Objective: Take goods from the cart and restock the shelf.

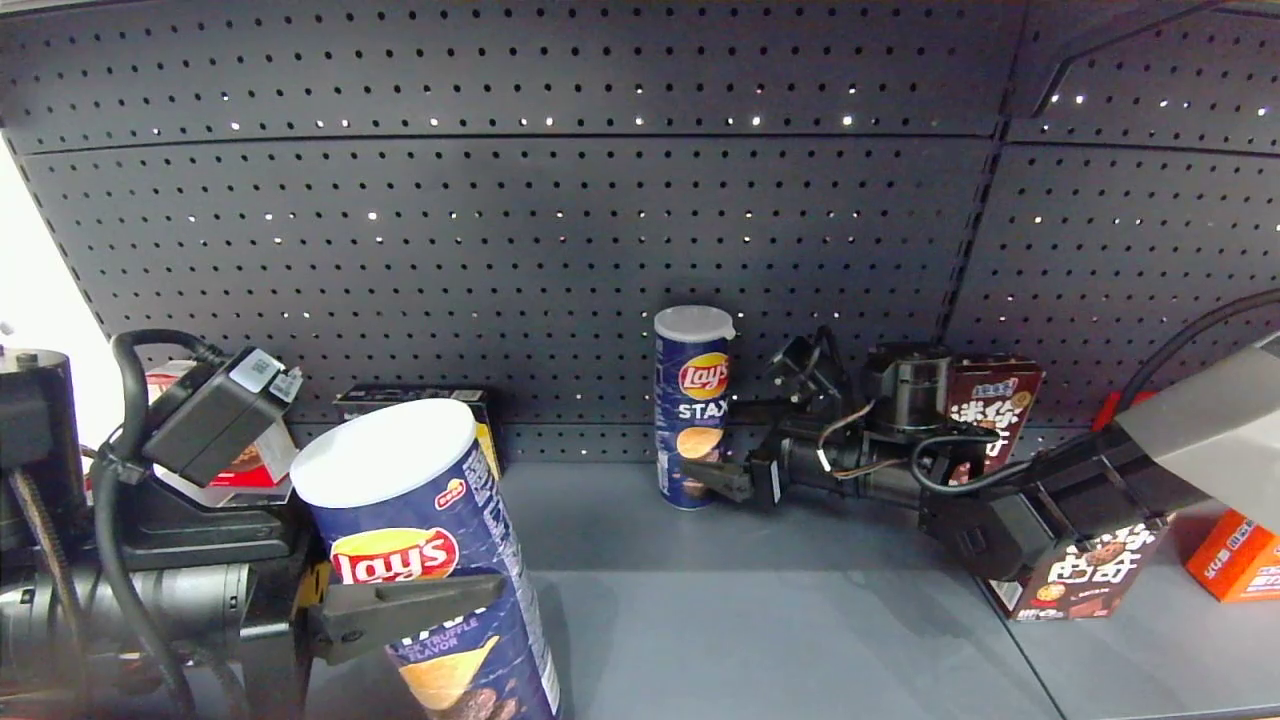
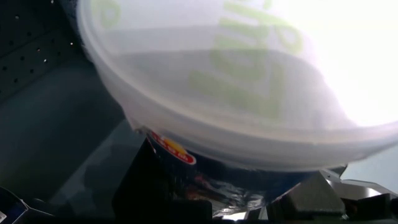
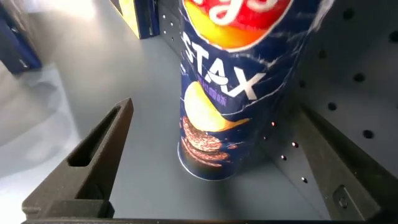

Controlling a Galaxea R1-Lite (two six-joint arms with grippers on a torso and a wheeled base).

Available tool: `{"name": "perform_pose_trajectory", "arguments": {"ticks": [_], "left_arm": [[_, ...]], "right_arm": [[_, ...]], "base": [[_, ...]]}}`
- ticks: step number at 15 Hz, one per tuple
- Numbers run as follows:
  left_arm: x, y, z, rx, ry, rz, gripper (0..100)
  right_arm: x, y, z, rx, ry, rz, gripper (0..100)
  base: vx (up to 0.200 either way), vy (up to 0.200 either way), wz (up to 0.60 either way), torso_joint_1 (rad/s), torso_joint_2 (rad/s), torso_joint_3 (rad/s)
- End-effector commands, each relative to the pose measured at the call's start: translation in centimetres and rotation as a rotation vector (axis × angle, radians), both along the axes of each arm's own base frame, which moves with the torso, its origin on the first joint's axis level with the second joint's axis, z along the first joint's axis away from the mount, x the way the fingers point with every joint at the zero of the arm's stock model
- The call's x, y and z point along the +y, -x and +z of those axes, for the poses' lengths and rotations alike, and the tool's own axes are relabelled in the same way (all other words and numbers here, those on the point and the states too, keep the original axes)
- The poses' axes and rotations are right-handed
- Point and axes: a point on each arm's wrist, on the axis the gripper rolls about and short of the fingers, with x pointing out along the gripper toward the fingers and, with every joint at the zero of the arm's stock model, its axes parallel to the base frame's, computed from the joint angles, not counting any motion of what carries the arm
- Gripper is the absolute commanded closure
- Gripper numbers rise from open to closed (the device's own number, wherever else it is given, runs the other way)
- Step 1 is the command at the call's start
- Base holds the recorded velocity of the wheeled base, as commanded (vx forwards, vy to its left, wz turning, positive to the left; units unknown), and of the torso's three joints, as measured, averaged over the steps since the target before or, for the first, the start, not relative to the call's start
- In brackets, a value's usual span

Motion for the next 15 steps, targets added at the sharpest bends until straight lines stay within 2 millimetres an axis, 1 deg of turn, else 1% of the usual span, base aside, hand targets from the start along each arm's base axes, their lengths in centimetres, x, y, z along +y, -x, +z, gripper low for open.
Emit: {"name": "perform_pose_trajectory", "arguments": {"ticks": [1, 2, 6, 9, 14, 15], "left_arm": [[0.0, 0.0, 0.0, -0.001, 0.0, 0.001, 100], [0.0, 0.0, 0.0, 0.0, 0.0, 0.001, 100], [0.0, 0.0, 0.0, 0.0, -0.002, 0.002, 100], [0.1, 0.3, -0.7, 0.022, -0.009, 0.002, 100], [0.2, 0.4, -0.8, 0.024, -0.009, 0.003, 100], [0.2, 0.4, -0.8, 0.025, -0.01, 0.003, 100]], "right_arm": [[0.3, -0.4, -0.7, 0.011, 0.006, 0.002, 0], [0.4, -0.5, -1.1, 0.017, 0.009, 0.002, 0], [1.2, -1.1, -1.5, 0.013, 0.007, 0.013, 0], [1.7, -1.4, -2.2, 0.02, 0.012, 0.019, 0], [2.0, -1.9, -2.7, 0.019, 0.011, 0.021, 0], [2.1, -2.1, -2.9, 0.017, 0.009, 0.021, 100]], "base": [[0.0, 0.0, 0.0, 0.0, 0.0, 0.0], [0.0, 0.0, 0.0, 0.0, 0.0, 0.0], [0.0, 0.0, 0.0, 0.0, 0.0, 0.0], [0.0, 0.0, 0.0, 0.0, 0.0, 0.0], [0.0, 0.0, 0.0, 0.0, 0.0, 0.0], [0.0, 0.0, 0.0, 0.0, 0.0, 0.0]]}}
